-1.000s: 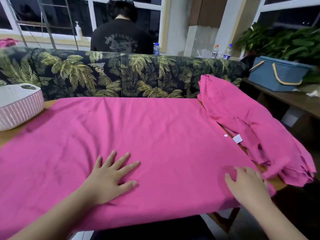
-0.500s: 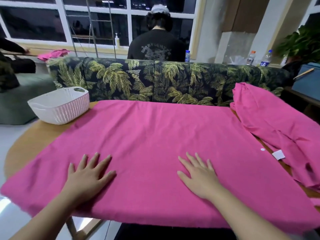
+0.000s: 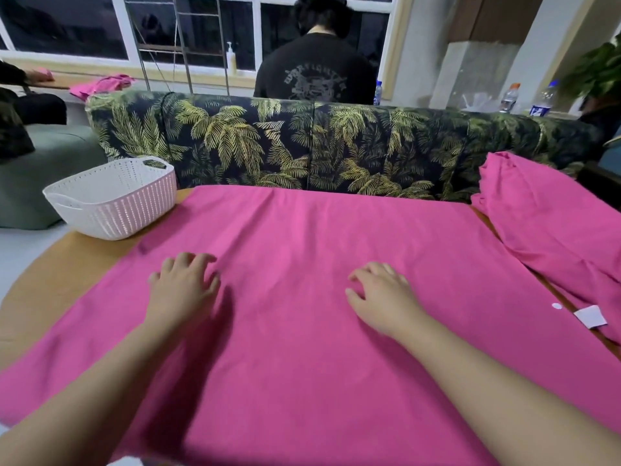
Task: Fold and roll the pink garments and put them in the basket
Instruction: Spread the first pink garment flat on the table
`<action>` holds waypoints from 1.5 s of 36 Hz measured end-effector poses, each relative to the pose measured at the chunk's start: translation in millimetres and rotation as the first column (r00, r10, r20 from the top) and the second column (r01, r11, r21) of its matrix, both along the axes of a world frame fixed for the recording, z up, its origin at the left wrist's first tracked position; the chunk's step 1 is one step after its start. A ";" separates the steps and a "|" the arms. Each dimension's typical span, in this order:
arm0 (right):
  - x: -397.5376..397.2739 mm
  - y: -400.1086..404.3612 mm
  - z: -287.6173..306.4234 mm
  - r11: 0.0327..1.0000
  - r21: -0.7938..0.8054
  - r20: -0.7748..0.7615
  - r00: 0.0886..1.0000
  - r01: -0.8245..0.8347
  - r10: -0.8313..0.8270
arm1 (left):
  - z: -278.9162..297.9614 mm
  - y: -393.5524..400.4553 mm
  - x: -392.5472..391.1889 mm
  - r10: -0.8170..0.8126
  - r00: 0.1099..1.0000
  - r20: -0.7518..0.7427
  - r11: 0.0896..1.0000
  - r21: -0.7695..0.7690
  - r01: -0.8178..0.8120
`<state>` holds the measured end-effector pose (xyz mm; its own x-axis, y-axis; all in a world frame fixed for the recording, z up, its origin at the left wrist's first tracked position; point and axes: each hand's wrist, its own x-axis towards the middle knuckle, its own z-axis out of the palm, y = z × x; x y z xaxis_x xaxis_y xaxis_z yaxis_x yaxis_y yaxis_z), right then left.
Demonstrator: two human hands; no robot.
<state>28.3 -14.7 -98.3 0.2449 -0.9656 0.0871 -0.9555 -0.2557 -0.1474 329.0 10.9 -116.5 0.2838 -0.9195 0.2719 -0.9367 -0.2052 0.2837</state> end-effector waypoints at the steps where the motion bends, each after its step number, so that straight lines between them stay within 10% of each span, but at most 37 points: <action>1: 6.6 -12.5 -2.1 1.000 0.002 0.017 1.000 -0.008 0.008 | -0.6 -18.0 5.2 -0.009 1.000 -0.009 0.999 0.032 0.009; 25: 46.9 -245.8 -42.6 0.983 0.127 -0.013 0.992 0.129 -0.129 | -17.1 -316.9 35.8 -0.152 0.988 0.028 0.935 0.327 0.134; 43: 44.7 -243.7 -43.4 0.983 0.121 0.006 0.991 0.135 -0.137 | -28.8 -335.4 115.6 0.044 0.994 0.099 0.885 0.457 -0.085; 49: 42.2 -237.7 -38.2 0.990 0.055 0.191 0.971 0.133 -0.142 | -27.9 -267.7 94.2 -0.084 0.989 0.118 0.899 0.437 0.025; 54: 28.6 -204.5 -38.1 0.989 0.124 0.036 0.996 0.077 -0.082 | -23.3 -181.6 85.3 -0.078 0.989 0.126 0.902 0.430 0.017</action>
<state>56.9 -219.2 -136.4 0.1658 -0.9858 -0.0248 -0.9644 -0.1569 -0.2127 414.3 -170.7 -139.8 0.2253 -0.9672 -0.1171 -0.9715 -0.2321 0.0475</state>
